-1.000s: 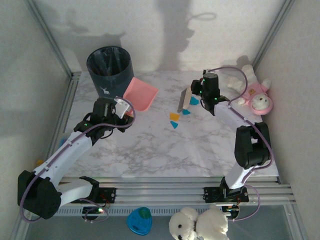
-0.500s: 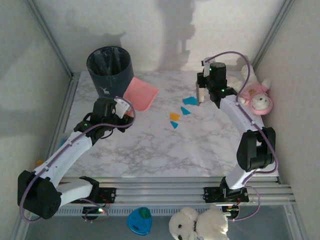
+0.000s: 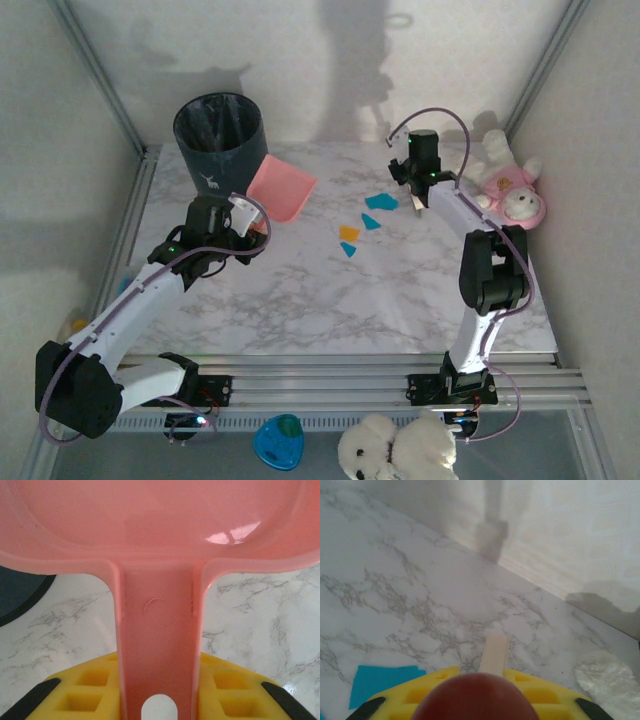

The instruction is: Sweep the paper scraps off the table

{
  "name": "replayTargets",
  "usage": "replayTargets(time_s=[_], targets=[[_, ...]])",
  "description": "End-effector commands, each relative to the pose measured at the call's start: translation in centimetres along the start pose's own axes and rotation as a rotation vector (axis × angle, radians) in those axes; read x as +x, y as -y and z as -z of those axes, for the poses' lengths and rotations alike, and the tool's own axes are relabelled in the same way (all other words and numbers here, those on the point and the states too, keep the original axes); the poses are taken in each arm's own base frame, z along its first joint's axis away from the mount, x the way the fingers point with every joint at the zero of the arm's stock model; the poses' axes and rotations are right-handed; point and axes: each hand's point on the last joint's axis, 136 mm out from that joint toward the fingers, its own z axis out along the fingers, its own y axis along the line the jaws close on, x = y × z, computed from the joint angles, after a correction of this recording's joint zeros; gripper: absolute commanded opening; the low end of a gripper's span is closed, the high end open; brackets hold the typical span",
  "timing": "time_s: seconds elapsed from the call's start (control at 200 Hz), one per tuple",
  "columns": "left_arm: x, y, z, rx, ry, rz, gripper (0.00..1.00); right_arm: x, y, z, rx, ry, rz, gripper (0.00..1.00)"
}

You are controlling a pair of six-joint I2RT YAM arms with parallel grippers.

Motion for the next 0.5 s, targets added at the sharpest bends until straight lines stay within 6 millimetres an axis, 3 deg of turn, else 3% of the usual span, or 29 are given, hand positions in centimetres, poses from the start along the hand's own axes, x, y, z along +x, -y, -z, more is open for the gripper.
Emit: replayTargets(time_s=[0.0,0.235,0.496], targets=[[0.1,0.3,-0.2,0.009,-0.007,0.008,0.12,-2.7,0.0,0.4,-0.006,0.074,0.073,0.0],[0.4,0.4,-0.5,0.018,-0.017,0.008,0.12,-1.8,-4.5,0.3,-0.173,0.087,0.154,0.0],[0.8,0.6,-0.8,0.035,-0.04,0.012,0.13,-1.3,-9.3,2.4,-0.335,0.109,0.252,0.0]])
